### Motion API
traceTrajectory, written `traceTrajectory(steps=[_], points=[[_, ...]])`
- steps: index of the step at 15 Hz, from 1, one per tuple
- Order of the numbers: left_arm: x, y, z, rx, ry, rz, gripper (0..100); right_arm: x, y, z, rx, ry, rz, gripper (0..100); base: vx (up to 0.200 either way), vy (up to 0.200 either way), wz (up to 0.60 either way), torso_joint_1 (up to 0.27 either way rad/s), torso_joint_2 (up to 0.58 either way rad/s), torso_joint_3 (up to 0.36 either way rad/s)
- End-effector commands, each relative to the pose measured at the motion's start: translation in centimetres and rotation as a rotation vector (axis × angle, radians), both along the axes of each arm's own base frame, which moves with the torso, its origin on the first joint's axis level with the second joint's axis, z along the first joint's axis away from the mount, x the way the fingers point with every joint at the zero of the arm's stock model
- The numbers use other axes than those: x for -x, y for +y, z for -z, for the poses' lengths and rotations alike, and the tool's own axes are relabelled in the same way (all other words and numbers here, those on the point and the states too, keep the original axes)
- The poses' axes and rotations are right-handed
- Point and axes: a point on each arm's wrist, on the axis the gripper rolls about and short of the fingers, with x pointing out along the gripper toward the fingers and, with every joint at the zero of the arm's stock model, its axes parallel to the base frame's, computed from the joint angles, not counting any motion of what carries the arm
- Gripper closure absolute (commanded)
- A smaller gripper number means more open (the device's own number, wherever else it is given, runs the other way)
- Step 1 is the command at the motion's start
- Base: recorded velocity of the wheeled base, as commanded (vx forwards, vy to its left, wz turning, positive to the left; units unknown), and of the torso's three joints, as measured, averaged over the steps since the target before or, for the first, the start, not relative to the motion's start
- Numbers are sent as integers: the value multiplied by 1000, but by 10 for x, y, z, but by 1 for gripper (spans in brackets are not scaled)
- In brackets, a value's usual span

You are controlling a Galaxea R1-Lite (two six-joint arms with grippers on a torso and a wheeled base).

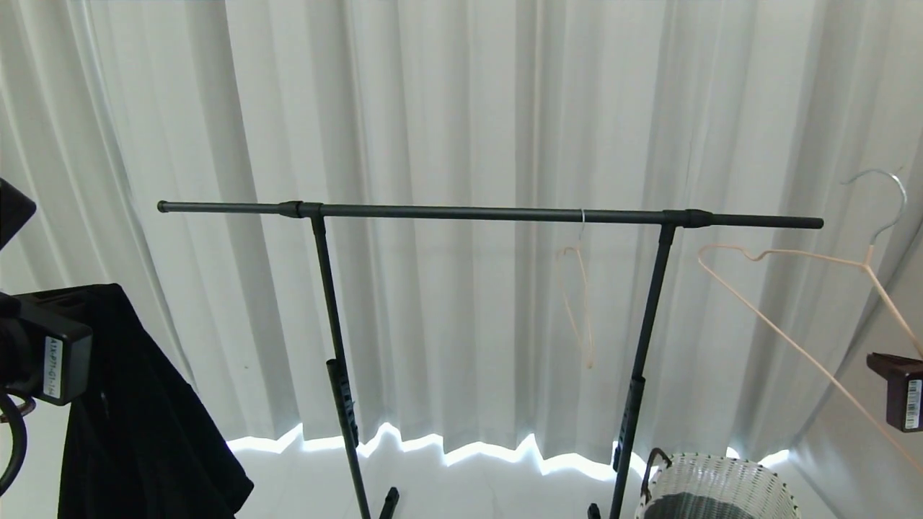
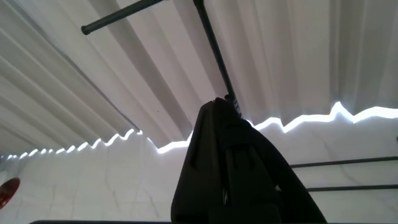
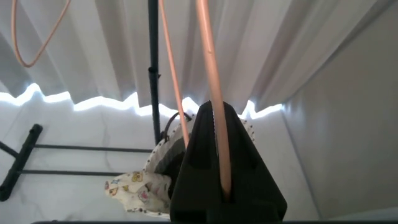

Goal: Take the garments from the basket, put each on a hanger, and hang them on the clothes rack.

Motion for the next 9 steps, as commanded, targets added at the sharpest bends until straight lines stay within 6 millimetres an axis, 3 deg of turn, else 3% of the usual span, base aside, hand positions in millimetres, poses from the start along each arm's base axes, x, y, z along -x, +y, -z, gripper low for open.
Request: traceTrajectory(steps=[1,9], points=[[-1,0,0,-1,3,-1,100,6,-1,-3,1,-24,-5,100,0,200,0,2,7,7],[-3,0,2,-2,13,-1,100,18,8,-11,-11,-80,-88,100,0,200,0,5,4,1]])
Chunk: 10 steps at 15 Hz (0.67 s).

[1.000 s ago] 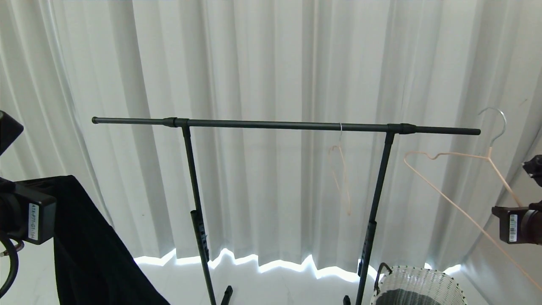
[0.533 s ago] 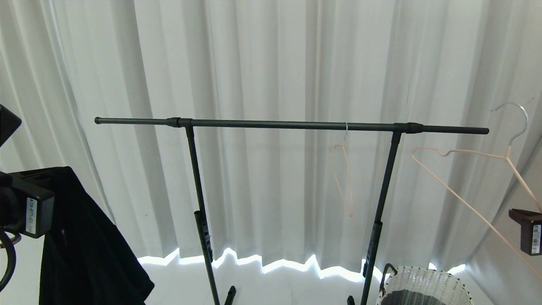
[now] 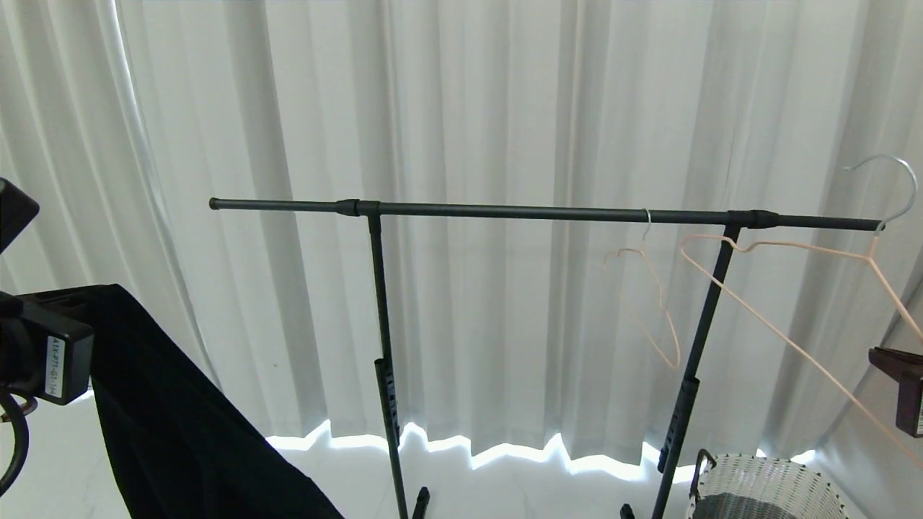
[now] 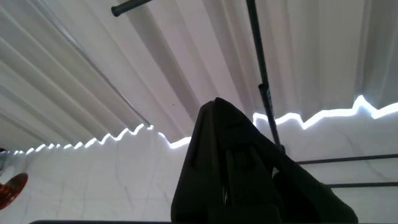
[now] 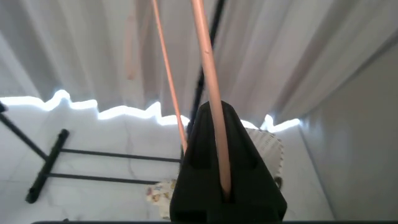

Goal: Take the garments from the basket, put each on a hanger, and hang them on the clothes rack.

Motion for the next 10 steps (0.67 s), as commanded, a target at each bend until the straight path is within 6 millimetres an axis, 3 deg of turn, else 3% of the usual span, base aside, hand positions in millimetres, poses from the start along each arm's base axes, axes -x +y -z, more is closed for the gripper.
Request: traceTrajectory(steps=[1,2,6,10], points=[[-3,0,2,-1,13,-1,100,6,6,-4,-6,-26,-53,100,0,200,0,-2,7,7],[-4,-1,2,1,14,2,100,8,11,-6,-10,-37,-92,100,0,200,0,2,-2,-2],[-16,-5,5,12,27,34,100,18,35,-6,-17,-39,-302,100,0,0,0,0,0,0],[-45,-23,1,37,47,130,100,29,68,-1,-49,16,-531,100,0,0,0,0,0,0]])
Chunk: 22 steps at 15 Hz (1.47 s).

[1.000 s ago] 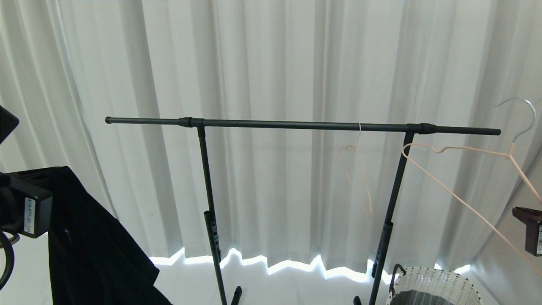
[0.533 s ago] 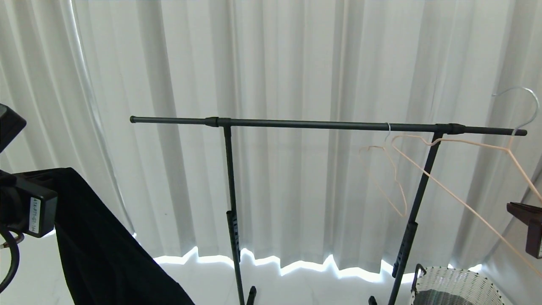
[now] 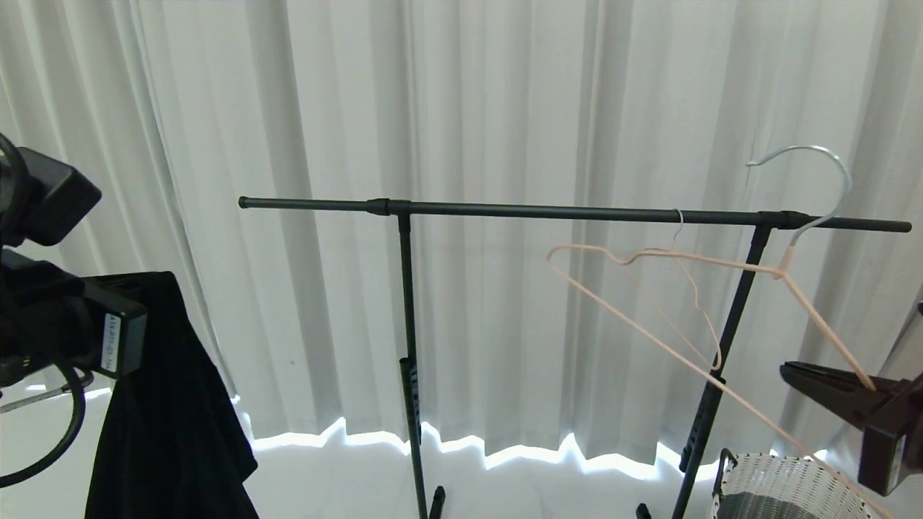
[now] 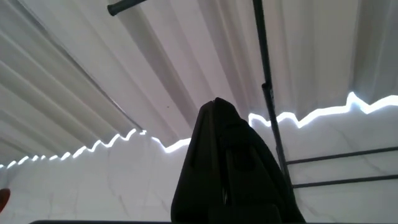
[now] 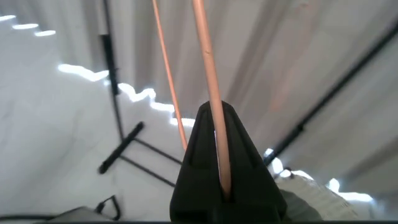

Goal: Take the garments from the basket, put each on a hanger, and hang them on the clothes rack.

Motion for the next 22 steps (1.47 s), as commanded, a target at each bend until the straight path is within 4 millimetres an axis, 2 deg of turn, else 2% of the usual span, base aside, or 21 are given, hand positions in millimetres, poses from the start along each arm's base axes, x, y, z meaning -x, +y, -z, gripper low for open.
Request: traceTrajectory(steps=[1,3,7,8,12,15,22], points=[[-27,-19,-2,43,41,55,100,4,23,6,-15,61,-130,100,0,0,0,0,0,0],[-51,-36,-2,96,85,59,100,7,38,6,-45,103,-195,100,0,0,0,0,0,0],[-91,-51,-4,124,137,42,100,4,64,6,-105,143,-255,100,0,0,0,0,0,0],[-94,-54,-5,144,149,38,100,4,68,6,-117,146,-264,100,0,0,0,0,0,0],[-105,-92,-14,378,230,14,100,7,96,7,-154,176,-344,100,0,0,0,0,0,0],[-109,-98,-8,353,231,-28,100,5,105,6,-156,187,-369,100,0,0,0,0,0,0],[-101,-102,-14,345,203,-30,100,-8,119,11,-179,169,-346,100,0,0,0,0,0,0]])
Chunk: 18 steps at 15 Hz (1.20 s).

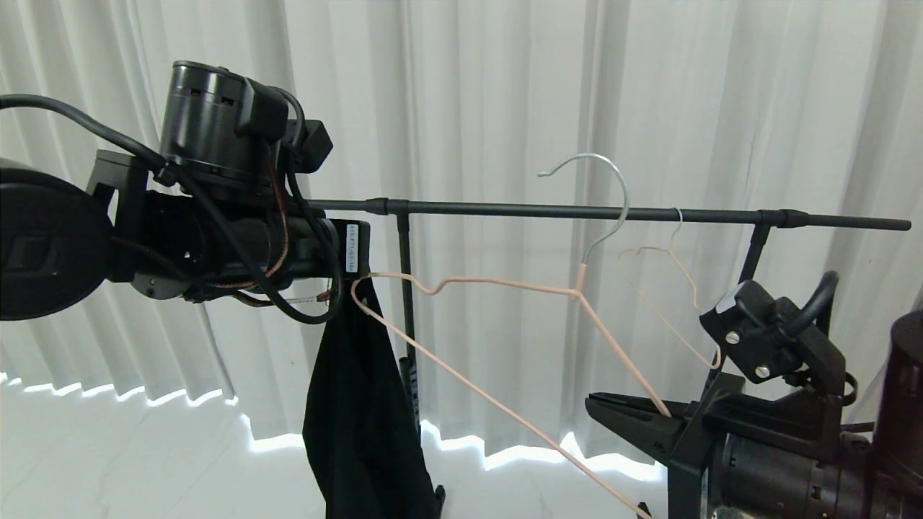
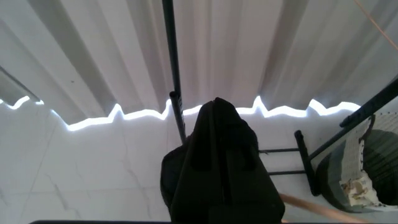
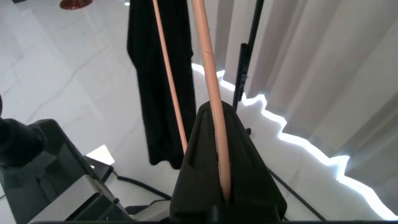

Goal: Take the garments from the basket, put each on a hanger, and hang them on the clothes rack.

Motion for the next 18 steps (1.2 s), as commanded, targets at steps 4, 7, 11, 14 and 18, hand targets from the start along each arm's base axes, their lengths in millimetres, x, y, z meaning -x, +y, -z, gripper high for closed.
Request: traceTrajectory(steps=[4,7,11,14,18], points=[[12,-6,-8,12,-25,36,100,-11,18,2,-15,5,7,100,0,0,0,0,0,0],[17,-13,-10,16,-30,67,100,-18,30,0,-22,-1,12,100,0,0,0,0,0,0],[31,-20,-23,41,-72,116,100,-29,48,9,-28,17,20,100,0,0,0,0,0,0],[48,-28,-32,60,-98,175,100,-36,63,16,-24,24,17,100,0,0,0,0,0,0],[63,-46,-37,72,-110,267,100,-45,80,16,-32,20,15,100,0,0,0,0,0,0]])
